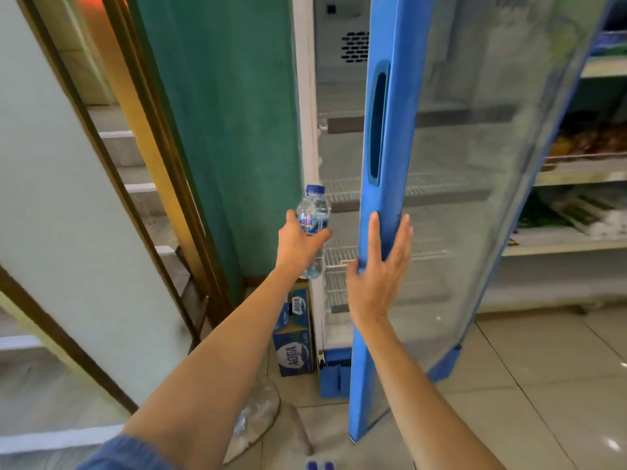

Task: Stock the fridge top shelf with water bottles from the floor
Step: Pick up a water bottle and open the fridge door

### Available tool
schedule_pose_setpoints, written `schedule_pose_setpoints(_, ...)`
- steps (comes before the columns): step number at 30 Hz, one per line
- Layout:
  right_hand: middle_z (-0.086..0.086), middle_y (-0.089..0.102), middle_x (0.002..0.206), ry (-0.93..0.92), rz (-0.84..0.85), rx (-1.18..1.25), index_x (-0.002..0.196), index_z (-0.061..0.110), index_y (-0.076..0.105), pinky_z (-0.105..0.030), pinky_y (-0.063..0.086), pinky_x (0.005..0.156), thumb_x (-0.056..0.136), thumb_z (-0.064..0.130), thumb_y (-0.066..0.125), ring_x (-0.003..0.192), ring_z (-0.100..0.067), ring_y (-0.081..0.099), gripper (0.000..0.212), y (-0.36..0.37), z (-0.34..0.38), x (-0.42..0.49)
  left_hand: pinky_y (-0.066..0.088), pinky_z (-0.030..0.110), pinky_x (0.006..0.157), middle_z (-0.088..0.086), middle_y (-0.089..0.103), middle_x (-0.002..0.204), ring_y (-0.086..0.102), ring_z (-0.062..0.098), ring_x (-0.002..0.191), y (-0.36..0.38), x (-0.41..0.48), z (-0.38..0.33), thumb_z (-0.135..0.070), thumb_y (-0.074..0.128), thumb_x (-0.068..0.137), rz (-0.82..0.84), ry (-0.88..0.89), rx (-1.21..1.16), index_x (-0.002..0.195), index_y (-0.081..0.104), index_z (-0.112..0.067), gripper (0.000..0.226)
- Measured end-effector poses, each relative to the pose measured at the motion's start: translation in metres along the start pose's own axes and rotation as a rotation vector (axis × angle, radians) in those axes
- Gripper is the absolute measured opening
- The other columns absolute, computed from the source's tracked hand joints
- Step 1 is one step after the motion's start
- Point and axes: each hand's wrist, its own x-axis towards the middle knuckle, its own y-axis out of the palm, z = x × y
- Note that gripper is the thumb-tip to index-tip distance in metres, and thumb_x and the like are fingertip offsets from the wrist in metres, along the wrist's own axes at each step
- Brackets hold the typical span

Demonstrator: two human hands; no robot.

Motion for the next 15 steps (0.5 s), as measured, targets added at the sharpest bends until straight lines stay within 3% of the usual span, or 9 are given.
schedule_pose_setpoints(4,-0.016,0.017,0.158,0.041,-0.019,0.14,0.149,0.025,0.023,-0.044,0.028,0.116,0.068,-0.008,0.066,0.147,-0.029,0.018,0.098,-0.04,-0.007,-0.005,0.051,0.028,0.068,0.003,0.059,0.092,0.06,0.019,0.077,0.022,-0.027,-0.007,-0.022,0.074,0.077,0.074,0.04,-0.003,0.102,0.043,-0.012,0.04)
schedule_pose_setpoints(7,-0.008,0.023,0.157,0.105,-0.068,0.223,0.151,0.011,0.018,-0.031,0.025,0.118,0.07,-0.01,0.069,0.145,-0.02,0.023,0.098,-0.086,-0.023,-0.014,0.044,0.021,0.06,0.001,0.06,0.088,0.058,0.013,0.07,0.046,-0.046,-0.016,-0.021,0.075,0.077,0.146,0.093,-0.037,0.104,0.047,-0.009,0.041)
schedule_pose_setpoints(11,-0.01,0.047,0.141,0.24,-0.171,0.192,0.147,0.004,0.032,-0.032,0.043,0.106,0.073,-0.003,0.075,0.128,-0.023,0.046,0.085,-0.151,-0.062,-0.034,0.045,0.006,0.053,-0.005,0.057,0.083,0.056,-0.001,0.067,0.093,-0.072,-0.026,-0.019,0.076,0.077,0.304,0.199,-0.079,0.107,0.044,-0.012,0.044)
schedule_pose_setpoints(15,-0.008,0.059,0.125,0.468,-0.336,0.297,0.134,0.006,0.05,-0.032,0.049,0.1,0.079,-0.003,0.072,0.116,-0.022,0.058,0.061,-0.21,-0.107,-0.042,0.05,0.019,0.064,-0.004,0.06,0.087,0.061,0.005,0.071,0.149,-0.104,-0.045,-0.018,0.077,0.076,0.454,0.269,-0.16,0.114,0.046,-0.011,0.05)
